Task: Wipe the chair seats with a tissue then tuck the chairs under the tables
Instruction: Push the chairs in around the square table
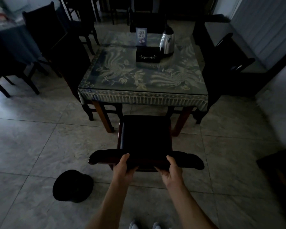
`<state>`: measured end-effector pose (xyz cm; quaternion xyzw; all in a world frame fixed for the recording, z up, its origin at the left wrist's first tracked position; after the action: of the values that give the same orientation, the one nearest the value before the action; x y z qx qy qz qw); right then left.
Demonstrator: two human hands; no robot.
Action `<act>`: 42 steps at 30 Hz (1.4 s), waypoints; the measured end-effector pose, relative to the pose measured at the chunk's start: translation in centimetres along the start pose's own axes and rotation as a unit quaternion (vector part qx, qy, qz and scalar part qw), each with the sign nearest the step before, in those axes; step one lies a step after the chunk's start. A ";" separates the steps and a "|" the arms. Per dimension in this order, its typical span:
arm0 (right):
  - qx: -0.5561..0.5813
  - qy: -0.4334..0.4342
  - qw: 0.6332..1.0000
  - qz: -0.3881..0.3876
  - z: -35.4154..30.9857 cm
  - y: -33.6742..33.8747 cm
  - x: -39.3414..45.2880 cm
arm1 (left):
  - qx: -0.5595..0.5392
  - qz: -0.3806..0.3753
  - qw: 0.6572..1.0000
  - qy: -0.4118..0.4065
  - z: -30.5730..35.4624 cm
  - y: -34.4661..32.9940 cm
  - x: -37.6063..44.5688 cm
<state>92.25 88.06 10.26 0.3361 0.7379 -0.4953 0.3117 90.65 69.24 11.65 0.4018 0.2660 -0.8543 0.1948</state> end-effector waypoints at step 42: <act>0.003 0.013 1.000 -0.026 -1.4 -9.6 6.6 | 0.049 -0.007 0.999 -0.015 6.8 -6.0 8.3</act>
<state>80.51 87.95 10.44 0.3247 0.7487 -0.5010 0.2881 78.43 68.84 10.54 0.3963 0.2237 -0.8736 0.1723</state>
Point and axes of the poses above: each hand's wrist, its own x-axis towards the middle knuckle, its own y-axis out of the back of the hand, z = x × y, the point moved 5 cm from there along x, towards the middle knuckle, and after that the axes turned 12 degrees about x, right-handed, at the moved point
